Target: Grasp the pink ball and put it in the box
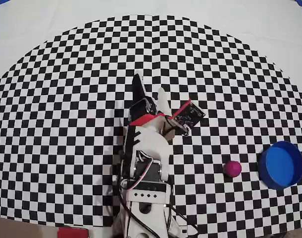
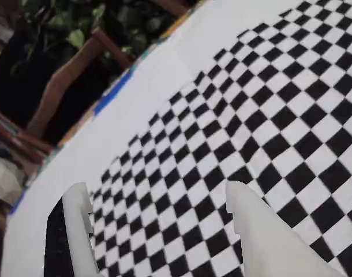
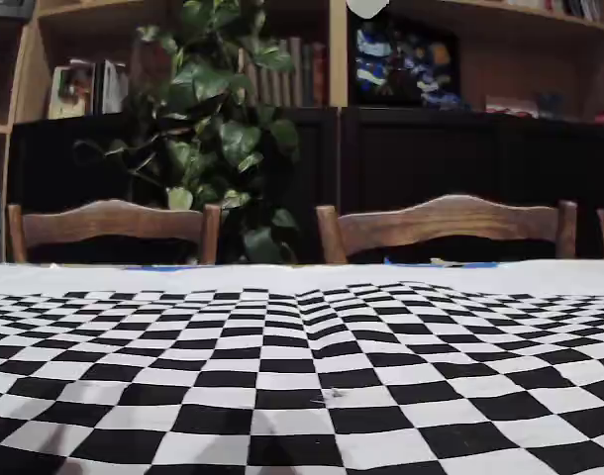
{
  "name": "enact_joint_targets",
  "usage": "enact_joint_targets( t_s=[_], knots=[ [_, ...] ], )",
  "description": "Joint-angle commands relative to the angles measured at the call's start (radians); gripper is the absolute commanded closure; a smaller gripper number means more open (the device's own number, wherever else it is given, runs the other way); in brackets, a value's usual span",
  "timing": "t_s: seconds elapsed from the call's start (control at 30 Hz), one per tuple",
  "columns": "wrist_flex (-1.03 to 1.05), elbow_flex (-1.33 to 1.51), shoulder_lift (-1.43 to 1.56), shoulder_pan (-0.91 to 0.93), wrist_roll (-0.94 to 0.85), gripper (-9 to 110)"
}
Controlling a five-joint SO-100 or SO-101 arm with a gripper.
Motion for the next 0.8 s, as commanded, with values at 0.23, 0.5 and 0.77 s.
enact_joint_targets(
  t_s=[0.23,0.5,0.77],
  knots=[
    [-0.015,0.008,-0.011,0.048,-0.426,75],
    [-0.081,0.008,-0.009,0.106,-0.64,75],
    [-0.106,0.008,-0.014,0.15,-0.709,75]
  ],
)
